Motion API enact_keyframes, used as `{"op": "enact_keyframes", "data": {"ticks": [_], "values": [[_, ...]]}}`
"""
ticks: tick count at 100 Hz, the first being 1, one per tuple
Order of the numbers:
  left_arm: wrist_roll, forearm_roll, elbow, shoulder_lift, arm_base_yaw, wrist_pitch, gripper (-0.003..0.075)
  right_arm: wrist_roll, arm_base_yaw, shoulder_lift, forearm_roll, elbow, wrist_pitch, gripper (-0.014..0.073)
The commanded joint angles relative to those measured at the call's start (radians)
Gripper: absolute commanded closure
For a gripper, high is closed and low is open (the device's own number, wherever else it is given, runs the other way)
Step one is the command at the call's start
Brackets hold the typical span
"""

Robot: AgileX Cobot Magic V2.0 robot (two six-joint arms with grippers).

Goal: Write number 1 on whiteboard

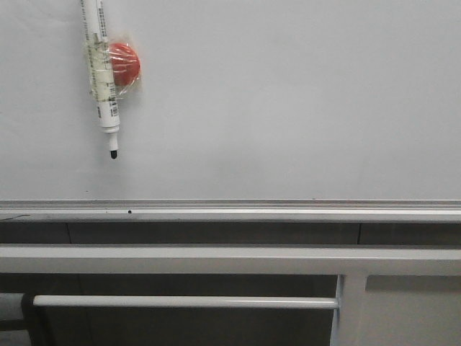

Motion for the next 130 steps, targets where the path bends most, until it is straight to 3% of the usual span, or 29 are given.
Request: {"op": "enact_keyframes", "data": {"ticks": [1, 18, 37, 55, 66, 84, 99, 130], "values": [[-0.009, -0.011, 0.006, -0.023, 0.002, -0.071, 0.0741, -0.007, -0.007, -0.001, -0.008, 0.030, -0.013, 0.0646], [-0.009, -0.011, 0.006, -0.023, 0.002, -0.078, 0.0741, -0.007, -0.007, -0.001, -0.008, 0.030, -0.013, 0.0646], [-0.009, -0.071, 0.006, -0.023, 0.002, -0.201, 0.0741, -0.007, -0.007, -0.001, -0.010, 0.030, -0.013, 0.0646], [-0.009, -0.088, 0.006, -0.023, 0.002, -0.352, 0.0741, -0.007, -0.007, -0.001, -0.225, 0.030, -0.009, 0.0646], [-0.009, -0.088, 0.006, -0.023, 0.002, -0.428, 0.0741, -0.007, -0.007, -0.001, -0.241, 0.030, -0.009, 0.0646], [-0.009, -0.088, 0.006, -0.023, 0.002, -0.435, 0.0741, -0.007, -0.007, -0.001, -0.263, 0.030, -0.016, 0.0646], [-0.009, -0.088, 0.006, -0.023, 0.002, -0.453, 0.0741, -0.007, -0.007, -0.001, -0.262, 0.030, -0.154, 0.0646], [-0.009, -0.088, 0.006, -0.023, 0.002, -0.454, 0.0741, -0.007, -0.007, -0.001, -0.317, 0.030, -0.210, 0.0646]]}}
